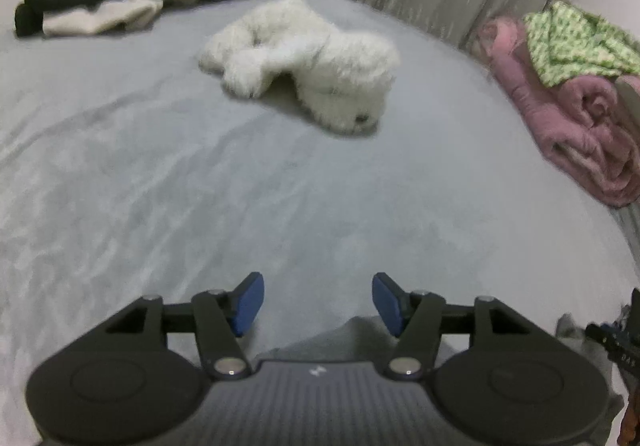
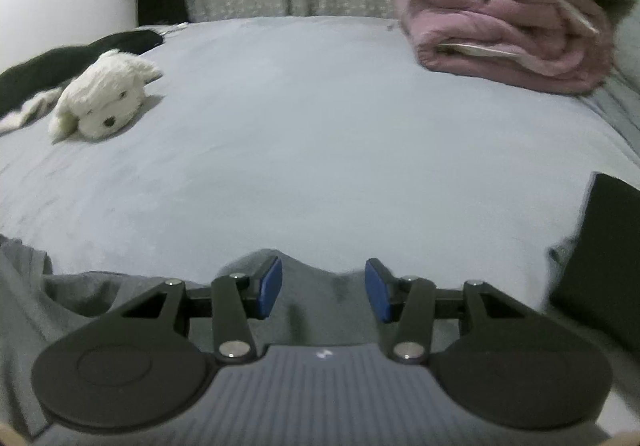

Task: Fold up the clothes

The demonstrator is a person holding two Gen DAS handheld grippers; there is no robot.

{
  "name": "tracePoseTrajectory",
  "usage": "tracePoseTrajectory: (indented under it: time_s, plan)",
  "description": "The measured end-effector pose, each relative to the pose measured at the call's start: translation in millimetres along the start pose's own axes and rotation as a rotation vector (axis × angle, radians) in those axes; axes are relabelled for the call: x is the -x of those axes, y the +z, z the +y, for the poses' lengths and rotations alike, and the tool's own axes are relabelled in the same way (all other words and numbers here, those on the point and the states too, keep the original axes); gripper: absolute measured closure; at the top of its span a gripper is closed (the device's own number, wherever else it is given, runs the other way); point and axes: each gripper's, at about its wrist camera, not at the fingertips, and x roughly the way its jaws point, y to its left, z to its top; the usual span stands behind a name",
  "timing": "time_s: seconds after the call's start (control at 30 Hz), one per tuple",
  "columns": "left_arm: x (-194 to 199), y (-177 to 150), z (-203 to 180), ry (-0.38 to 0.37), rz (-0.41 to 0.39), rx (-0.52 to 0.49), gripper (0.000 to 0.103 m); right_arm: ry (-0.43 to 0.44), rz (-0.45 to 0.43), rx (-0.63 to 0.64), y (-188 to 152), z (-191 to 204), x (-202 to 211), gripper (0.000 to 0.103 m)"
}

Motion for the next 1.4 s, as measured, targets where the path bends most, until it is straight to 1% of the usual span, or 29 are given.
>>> tracePoseTrajectory:
  time_s: [0.03, 0.1, 0.17, 0.23, 0.33, 0.4, 0.47, 0.5, 0.53, 0.57, 0.67, 0.73, 0.8, 0.87, 0.93, 1.07, 1.13, 1.2, 1.3, 1.4]
  plan:
    - [-7, -2, 1, 0.003, 0.033, -0.005, 0.042, 0.006, 0.006, 0.018, 0, 2, -5, 0.048]
    - [-15, -9, 1, 0.000, 0.087, -0.029, 0.043, 0.005, 0.024, 0.050, 0, 4, -14, 0.048]
    - [-12, -20, -2, -0.019, 0.091, -0.073, 0.044, -0.006, 0.049, 0.075, -3, 5, -22, 0.048]
    - [-6, -32, -11, -0.014, 0.088, -0.148, 0.046, -0.009, 0.072, 0.097, -5, 5, -29, 0.048]
    - [3, -54, -28, -0.003, 0.084, -0.264, 0.055, -0.010, 0.100, 0.132, -9, 9, -33, 0.048]
    - [10, -66, -34, -0.012, 0.072, -0.309, 0.060, -0.012, 0.123, 0.157, -7, 14, -33, 0.053]
    - [15, -75, -38, -0.032, 0.065, -0.318, 0.071, -0.006, 0.140, 0.186, -6, 20, -31, 0.071]
    - [18, -79, -40, -0.033, 0.057, -0.319, 0.073, -0.003, 0.142, 0.198, -7, 24, -30, 0.077]
    - [21, -84, -42, -0.030, 0.042, -0.329, 0.077, -0.006, 0.139, 0.209, -10, 28, -29, 0.085]
    - [23, -88, -45, -0.024, 0.028, -0.348, 0.081, -0.015, 0.134, 0.224, -12, 33, -27, 0.088]
    - [30, -103, -54, 0.008, -0.021, -0.412, 0.086, -0.082, 0.089, 0.287, -24, 50, -22, 0.094]
    - [32, -106, -56, 0.026, -0.056, -0.427, 0.090, -0.119, 0.048, 0.306, -33, 56, -17, 0.096]
    - [35, -106, -53, 0.031, -0.083, -0.393, 0.092, -0.147, 0.007, 0.299, -41, 56, -11, 0.099]
    - [37, -105, -50, 0.042, -0.116, -0.368, 0.094, -0.172, -0.034, 0.257, -47, 50, -4, 0.100]
    - [42, -103, -51, 0.066, -0.172, -0.363, 0.095, -0.210, -0.077, 0.217, -49, 43, 3, 0.100]
    - [48, -90, -57, 0.101, -0.306, -0.359, 0.096, -0.290, -0.167, 0.155, -40, 26, 14, 0.100]
    - [47, -80, -61, 0.113, -0.359, -0.356, 0.096, -0.312, -0.201, 0.132, -33, 19, 17, 0.100]
    - [43, -69, -64, 0.113, -0.362, -0.350, 0.096, -0.314, -0.216, 0.118, -25, 14, 18, 0.100]
    - [45, -65, -64, 0.118, -0.380, -0.348, 0.096, -0.294, -0.238, 0.094, -15, 6, 23, 0.100]
    - [45, -63, -66, 0.131, -0.414, -0.374, 0.096, -0.319, -0.276, 0.112, -7, 3, 27, 0.100]
